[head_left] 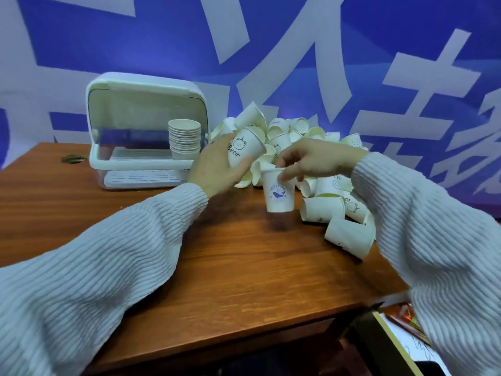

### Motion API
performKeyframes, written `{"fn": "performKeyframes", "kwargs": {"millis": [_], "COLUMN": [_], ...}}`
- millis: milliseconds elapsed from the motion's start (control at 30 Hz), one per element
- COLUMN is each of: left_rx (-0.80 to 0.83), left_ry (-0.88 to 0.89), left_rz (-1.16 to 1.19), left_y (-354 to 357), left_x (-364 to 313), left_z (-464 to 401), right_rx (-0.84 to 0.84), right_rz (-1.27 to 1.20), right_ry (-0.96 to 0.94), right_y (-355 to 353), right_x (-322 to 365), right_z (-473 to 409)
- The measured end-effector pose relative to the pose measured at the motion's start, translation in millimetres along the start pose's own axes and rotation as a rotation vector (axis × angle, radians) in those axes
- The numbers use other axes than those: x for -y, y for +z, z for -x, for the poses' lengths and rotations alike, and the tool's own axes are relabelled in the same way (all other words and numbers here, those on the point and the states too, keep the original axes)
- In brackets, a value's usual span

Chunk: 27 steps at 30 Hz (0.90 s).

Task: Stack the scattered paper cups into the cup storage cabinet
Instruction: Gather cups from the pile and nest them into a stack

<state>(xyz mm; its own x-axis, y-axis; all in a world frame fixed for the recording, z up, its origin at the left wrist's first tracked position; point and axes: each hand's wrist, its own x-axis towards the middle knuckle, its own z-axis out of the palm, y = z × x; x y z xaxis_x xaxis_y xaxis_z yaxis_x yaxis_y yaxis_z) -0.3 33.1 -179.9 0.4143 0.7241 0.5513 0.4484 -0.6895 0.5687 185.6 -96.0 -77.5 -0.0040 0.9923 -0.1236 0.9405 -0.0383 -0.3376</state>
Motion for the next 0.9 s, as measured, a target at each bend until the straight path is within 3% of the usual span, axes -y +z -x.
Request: {"fn": "performKeyframes", "kwargs": {"millis": [233, 367, 467, 667, 900], "left_rx": [-0.408, -0.485, -0.532, -0.554, -0.548], "left_ry": [-0.289, -0.302, -0.31, -0.355, -0.358], "left_rz": [0.222, 0.254, 0.228, 0.116, 0.137], "left_y": [-64.8, -88.9, -98.5, -108.1, -103.1], "left_x": [35.3, 53.4, 57.9, 81.5, 96.4], "left_z": [-10.4, -11.0, -8.7, -11.3, -15.7], "right_rx": [-0.59, -0.768, -0.731, -0.542, -0.458], "right_rz": [-0.425, -0.38, -0.281, 0.212, 0.497], "right_ry": [-0.108, -0.214, -0.256, -0.257, -0.285], "right_y": [17.0, 22.1, 24.4, 31.2, 50.0], "right_x": [32.1, 64.7, 84.5, 105.8, 99.1], "right_z": [-76.9, -125.2, -153.1, -181.3, -192.9]}}
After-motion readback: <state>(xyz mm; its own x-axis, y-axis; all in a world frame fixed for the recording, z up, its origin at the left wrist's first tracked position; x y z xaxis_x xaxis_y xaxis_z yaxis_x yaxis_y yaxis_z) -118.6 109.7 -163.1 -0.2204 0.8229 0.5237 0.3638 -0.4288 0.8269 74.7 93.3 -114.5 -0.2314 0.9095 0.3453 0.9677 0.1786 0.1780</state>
